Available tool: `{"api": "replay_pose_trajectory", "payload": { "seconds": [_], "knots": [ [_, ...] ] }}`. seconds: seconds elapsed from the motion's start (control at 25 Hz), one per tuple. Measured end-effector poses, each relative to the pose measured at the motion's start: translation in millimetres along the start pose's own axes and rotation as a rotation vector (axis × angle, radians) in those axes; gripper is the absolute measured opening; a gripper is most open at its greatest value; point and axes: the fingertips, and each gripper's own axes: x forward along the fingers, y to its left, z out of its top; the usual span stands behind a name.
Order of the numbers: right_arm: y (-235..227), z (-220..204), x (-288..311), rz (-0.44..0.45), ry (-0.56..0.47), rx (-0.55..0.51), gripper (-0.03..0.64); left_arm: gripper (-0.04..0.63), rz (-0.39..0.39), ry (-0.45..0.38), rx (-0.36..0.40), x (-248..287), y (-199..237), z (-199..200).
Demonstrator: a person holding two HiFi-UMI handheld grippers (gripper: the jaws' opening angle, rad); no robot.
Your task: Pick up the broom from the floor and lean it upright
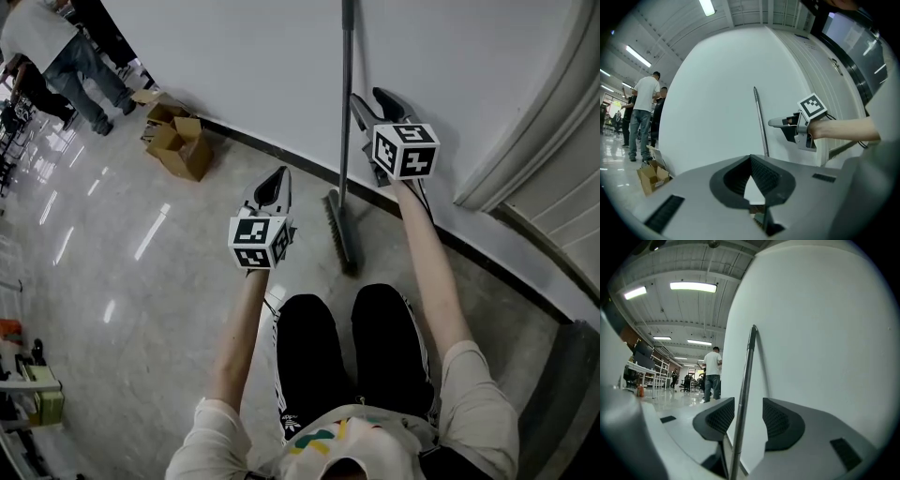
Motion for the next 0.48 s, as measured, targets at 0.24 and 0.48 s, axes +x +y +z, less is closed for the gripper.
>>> {"api": "replay_pose_trajectory", "payload": {
  "seconds": [0.24, 0.48],
  "knots": [
    [29, 9, -34, 0.061, -0.017, 0.055, 0.012, 0.044, 0.001, -0.075, -0.075, -5, -6, 33],
    [75, 0, -65, 0.147, -0.026, 0.059, 0.012, 0.044, 0.043, -0.129, -0.132, -11, -4, 54]
  ]
}}
